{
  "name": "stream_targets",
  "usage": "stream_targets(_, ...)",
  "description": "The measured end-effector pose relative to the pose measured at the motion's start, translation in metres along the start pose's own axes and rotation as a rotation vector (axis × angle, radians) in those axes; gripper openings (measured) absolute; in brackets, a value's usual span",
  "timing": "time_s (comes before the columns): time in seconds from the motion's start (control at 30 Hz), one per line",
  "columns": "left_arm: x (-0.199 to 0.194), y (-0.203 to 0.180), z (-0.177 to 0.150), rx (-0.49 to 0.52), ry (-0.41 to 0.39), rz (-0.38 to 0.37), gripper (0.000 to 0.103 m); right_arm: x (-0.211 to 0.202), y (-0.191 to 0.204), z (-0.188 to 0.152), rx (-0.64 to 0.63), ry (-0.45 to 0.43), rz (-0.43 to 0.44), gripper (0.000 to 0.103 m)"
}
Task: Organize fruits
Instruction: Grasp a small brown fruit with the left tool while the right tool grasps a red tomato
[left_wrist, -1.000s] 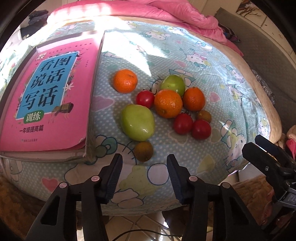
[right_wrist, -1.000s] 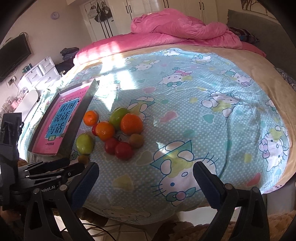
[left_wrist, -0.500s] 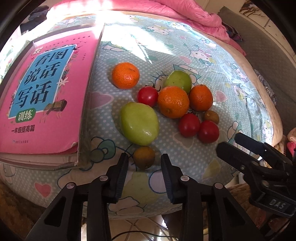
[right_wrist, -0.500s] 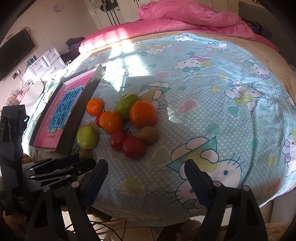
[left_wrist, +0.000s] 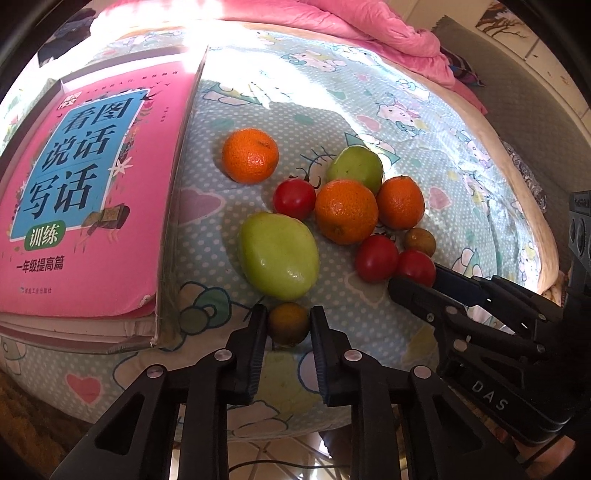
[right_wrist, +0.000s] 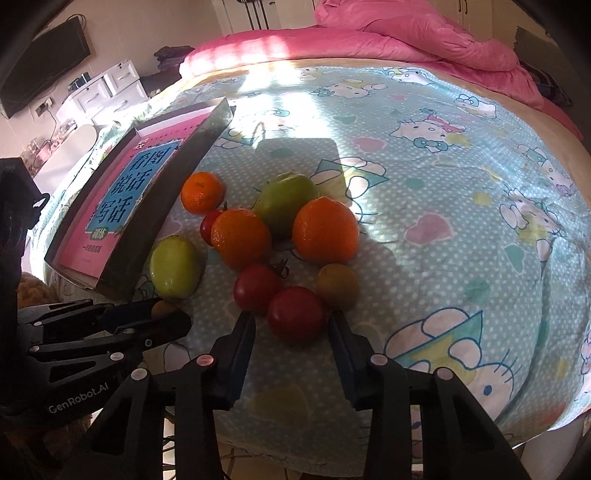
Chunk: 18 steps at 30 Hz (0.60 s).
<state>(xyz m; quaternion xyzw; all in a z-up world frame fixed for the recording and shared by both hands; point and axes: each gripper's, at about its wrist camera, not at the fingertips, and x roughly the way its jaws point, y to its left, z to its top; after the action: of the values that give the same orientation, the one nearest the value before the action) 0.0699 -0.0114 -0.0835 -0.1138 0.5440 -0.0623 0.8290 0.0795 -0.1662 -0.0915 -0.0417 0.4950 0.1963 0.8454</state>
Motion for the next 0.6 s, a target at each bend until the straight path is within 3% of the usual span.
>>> stream_targets(0.37, -0.013, -0.004, -0.004, 0.021, -0.006, -0.034, 0.024, -0.018, -0.004, -0.003, 0.028, -0.066, 0.028, 0.033)
stream_targets(0.6, -0.037, -0.009, -0.006, 0.047, -0.053, -0.046, 0.024, -0.036, -0.008, -0.002, 0.041, -0.118, 0.017, 0.033)
